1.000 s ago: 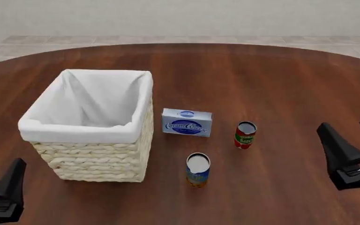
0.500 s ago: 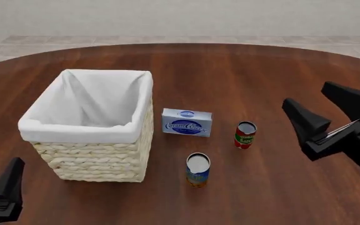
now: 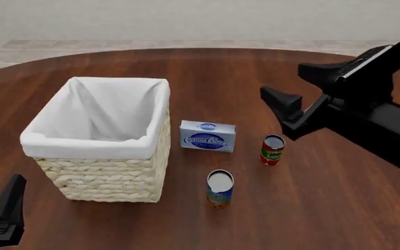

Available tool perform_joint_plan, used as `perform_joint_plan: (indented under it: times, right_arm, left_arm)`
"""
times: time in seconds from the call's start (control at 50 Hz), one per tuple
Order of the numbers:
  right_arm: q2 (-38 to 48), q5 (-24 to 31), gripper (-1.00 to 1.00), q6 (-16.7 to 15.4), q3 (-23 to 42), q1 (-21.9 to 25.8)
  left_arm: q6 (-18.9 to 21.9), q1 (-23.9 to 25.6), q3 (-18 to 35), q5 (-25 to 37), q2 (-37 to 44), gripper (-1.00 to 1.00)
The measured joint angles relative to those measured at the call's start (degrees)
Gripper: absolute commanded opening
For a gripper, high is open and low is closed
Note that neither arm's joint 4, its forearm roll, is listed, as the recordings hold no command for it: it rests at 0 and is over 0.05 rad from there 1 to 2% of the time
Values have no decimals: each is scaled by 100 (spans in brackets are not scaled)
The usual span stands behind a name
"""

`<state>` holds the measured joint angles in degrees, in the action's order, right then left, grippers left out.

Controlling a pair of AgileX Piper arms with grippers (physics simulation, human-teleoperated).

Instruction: Pick up the cream cheese box, and put it in the basket.

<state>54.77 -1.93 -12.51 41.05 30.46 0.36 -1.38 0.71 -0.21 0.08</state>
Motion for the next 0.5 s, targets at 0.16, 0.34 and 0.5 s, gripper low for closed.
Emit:
perform_joint_plan:
  times: [0.16,0.34,0.5]
  right_arm:
    - [526,239,100,-53,468,167]
    - [984,518,100,-121,844,249]
    - [1331,938,100,-206,1191,292]
  left_arm:
    - [0,12,-3,-6,-2,100]
    - [-2,14,1,-9,-3,100]
    - [0,5,9,-10,-4,100]
